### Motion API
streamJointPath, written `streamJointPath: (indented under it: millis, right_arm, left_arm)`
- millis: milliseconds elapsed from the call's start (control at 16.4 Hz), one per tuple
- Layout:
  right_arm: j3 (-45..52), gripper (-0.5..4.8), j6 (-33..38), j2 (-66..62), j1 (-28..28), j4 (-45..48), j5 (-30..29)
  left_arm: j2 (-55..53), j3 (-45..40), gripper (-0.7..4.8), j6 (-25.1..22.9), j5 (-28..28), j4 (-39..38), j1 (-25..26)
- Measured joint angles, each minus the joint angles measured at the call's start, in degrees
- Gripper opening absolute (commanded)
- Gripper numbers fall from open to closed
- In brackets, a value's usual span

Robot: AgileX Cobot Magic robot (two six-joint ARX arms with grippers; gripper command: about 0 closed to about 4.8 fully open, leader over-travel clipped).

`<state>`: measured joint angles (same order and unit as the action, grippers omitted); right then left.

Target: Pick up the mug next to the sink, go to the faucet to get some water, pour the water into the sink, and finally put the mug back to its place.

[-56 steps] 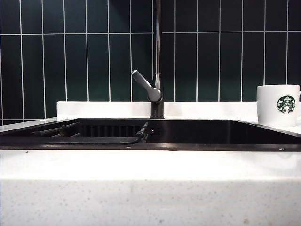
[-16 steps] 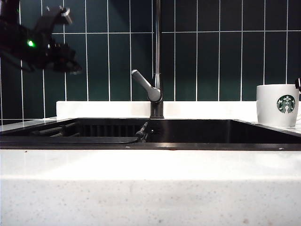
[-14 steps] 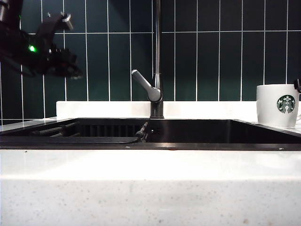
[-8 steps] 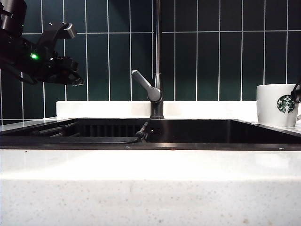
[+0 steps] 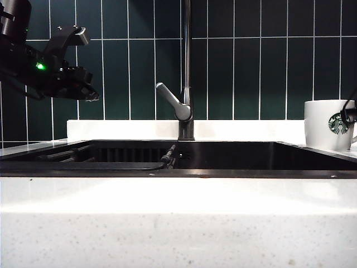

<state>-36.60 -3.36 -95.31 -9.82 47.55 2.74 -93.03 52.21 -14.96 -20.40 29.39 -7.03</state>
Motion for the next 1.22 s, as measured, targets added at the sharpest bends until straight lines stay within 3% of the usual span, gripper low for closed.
streamJointPath:
  millis: [487,852,1034,1217]
  right_arm:
    - [-3.13,2.11,-0.11,-2.60,-1.75,1.07,-0.35]
    - [-4.63,1.97,-0.11,-5.49,-1.75,1.03,-6.01]
    - [-4.63,1.06,-0.09,-5.46,-1.79,1.44,-6.08]
    - [-4.66,0.72,-0.13,-5.46,-1.81,1.42,-6.05]
  left_arm:
    - [0.00,0.02,1.20,0.46,-0.22,0.00,-0.44]
    - [0.00,0.00,1.20,0.46,-1.09,0.00,-0.46]
    - [0.00,0.00,1.20,0.46,-1.09,0.00,-0.44]
    - [0.00,0.00,1.20,0.46,-1.09,-0.02,-0.44]
